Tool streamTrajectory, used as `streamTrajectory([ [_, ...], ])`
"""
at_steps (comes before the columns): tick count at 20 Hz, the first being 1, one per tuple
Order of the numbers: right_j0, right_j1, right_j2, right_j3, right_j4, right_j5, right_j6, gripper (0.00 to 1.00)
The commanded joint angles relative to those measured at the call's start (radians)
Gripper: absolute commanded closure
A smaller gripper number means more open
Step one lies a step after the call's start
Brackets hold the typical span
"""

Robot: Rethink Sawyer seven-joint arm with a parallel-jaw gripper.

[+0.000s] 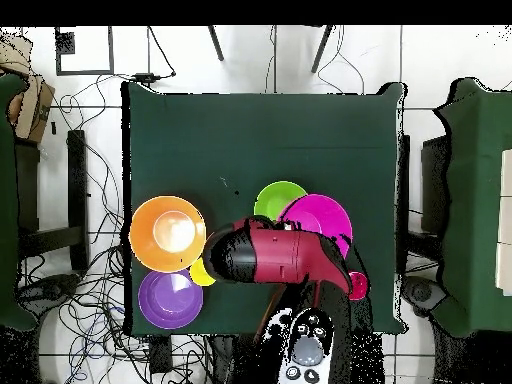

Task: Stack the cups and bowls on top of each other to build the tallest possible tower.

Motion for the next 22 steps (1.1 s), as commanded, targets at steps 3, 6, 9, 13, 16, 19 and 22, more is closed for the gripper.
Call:
streamTrajectory([
  [3, 0.028, 0.024, 0.048, -0.063, 0.037, -0.073, 0.181, 1.0],
  [6, 0.041, 0.018, 0.039, -0.075, 0.049, -0.038, 0.18, 1.0],
  [9, 0.045, 0.017, 0.038, -0.071, 0.056, -0.037, 0.177, 1.0],
  [13, 0.032, 0.031, 0.052, -0.084, 0.067, -0.044, 0.158, 1.0],
  [16, 0.033, 0.039, 0.052, -0.092, 0.073, -0.048, 0.155, 1.0],
  [19, 0.03, 0.049, 0.059, -0.096, 0.079, -0.055, 0.154, 1.0],
  [22, 0.028, 0.06, 0.063, -0.094, 0.082, -0.07, 0.157, 1.0],
])
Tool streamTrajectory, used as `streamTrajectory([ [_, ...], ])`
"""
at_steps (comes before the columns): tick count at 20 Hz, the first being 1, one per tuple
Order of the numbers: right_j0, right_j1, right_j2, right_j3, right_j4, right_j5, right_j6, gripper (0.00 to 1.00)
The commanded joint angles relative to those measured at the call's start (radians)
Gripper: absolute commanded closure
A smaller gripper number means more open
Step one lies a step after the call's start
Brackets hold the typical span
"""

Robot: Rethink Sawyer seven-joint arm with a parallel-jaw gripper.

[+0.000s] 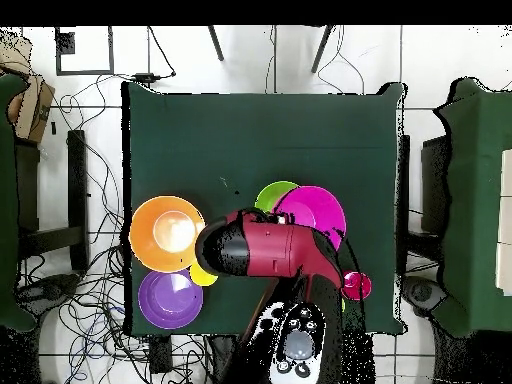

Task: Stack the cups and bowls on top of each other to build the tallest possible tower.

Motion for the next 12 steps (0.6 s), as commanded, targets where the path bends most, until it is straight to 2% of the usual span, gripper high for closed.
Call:
streamTrajectory([
  [1, 0.003, 0.05, 0.07, -0.07, 0.03, -0.054, 0.158, 1.0],
  [12, 0.026, 0.088, 0.058, -0.095, 0.054, -0.071, 0.173, 1.0],
])
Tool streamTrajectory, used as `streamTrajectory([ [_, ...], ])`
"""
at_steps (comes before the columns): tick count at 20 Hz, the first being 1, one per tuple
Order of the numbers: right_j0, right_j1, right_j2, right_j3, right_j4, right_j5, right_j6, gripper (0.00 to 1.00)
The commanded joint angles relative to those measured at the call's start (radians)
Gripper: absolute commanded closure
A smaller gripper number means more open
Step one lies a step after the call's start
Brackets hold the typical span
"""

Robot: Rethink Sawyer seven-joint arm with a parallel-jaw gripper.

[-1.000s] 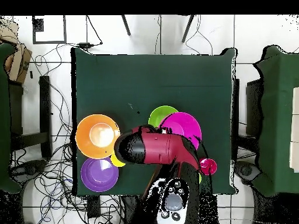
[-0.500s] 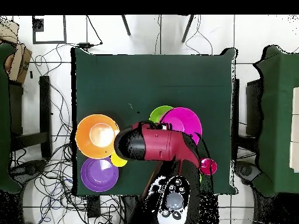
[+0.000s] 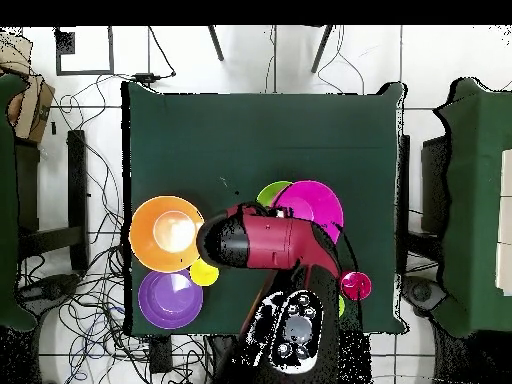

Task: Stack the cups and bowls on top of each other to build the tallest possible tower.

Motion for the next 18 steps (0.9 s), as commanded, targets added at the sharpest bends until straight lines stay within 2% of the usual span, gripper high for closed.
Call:
streamTrajectory([
  [1, 0.029, 0.046, 0.054, -0.07, 0.033, -0.055, 0.178, 1.0],
  [18, 0.095, 0.079, -0.003, -0.094, 0.08, -0.059, 0.213, 1.0],
])
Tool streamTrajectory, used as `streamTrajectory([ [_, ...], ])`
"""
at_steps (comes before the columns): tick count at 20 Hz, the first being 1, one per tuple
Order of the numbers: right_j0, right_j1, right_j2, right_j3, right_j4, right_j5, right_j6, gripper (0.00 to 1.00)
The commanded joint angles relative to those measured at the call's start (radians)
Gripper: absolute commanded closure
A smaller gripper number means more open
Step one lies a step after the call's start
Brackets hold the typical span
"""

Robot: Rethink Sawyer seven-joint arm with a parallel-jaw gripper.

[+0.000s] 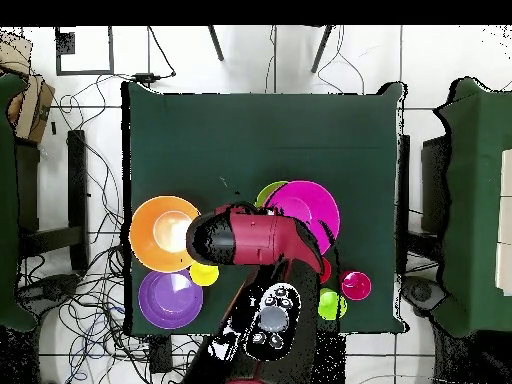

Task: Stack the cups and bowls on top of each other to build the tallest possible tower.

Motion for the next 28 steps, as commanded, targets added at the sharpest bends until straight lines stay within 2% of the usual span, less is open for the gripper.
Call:
streamTrajectory([
  [1, 0.024, 0.025, 0.046, -0.07, 0.036, -0.056, 0.189, 1.0],
  [7, 0.021, 0.018, 0.049, -0.084, 0.033, -0.034, 0.181, 1.0],
  [28, 0.003, 0.031, 0.069, -0.095, 0.004, -0.078, 0.164, 1.0],
])
